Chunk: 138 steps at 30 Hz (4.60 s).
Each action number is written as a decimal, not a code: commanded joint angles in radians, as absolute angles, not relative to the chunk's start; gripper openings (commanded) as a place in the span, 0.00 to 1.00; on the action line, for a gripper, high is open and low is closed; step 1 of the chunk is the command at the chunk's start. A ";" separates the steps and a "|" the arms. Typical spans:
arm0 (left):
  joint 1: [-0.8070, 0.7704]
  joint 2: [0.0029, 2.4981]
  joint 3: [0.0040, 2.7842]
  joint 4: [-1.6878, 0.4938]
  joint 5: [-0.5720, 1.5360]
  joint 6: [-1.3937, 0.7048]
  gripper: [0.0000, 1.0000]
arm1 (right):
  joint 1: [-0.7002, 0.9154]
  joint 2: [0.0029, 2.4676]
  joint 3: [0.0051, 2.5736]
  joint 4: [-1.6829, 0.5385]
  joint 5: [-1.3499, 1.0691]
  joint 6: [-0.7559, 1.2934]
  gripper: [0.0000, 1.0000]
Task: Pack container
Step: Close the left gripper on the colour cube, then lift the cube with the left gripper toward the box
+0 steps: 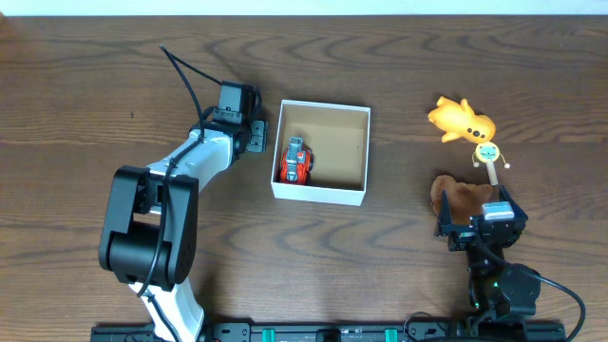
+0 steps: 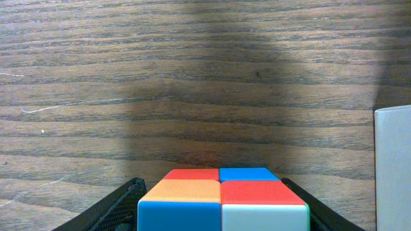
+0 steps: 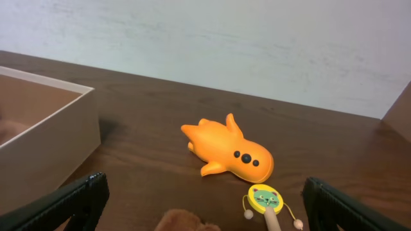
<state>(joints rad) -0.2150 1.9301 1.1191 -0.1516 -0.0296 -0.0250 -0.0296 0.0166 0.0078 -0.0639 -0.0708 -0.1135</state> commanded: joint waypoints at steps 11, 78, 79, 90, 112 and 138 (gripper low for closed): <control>-0.213 1.752 1.124 -0.153 -0.034 -0.019 0.56 | -0.025 0.011 0.006 -0.068 -0.067 -0.120 0.99; -0.212 1.915 1.125 -0.156 -0.039 -0.019 0.54 | -0.025 0.011 0.006 -0.068 -0.067 -0.120 0.99; -0.212 1.907 1.126 -0.154 -0.038 -0.019 0.54 | -0.025 0.011 0.006 -0.068 -0.067 -0.120 0.99; -0.213 1.760 1.143 -0.139 -0.038 -0.019 0.54 | -0.025 0.011 0.006 -0.068 -0.067 -0.121 0.99; -0.235 1.503 1.143 -0.107 0.028 -0.028 0.53 | -0.025 0.011 0.006 -0.068 -0.067 -0.121 0.99; -0.390 1.504 1.143 -0.148 0.027 -0.137 0.46 | -0.025 0.011 0.006 -0.068 -0.067 -0.121 0.99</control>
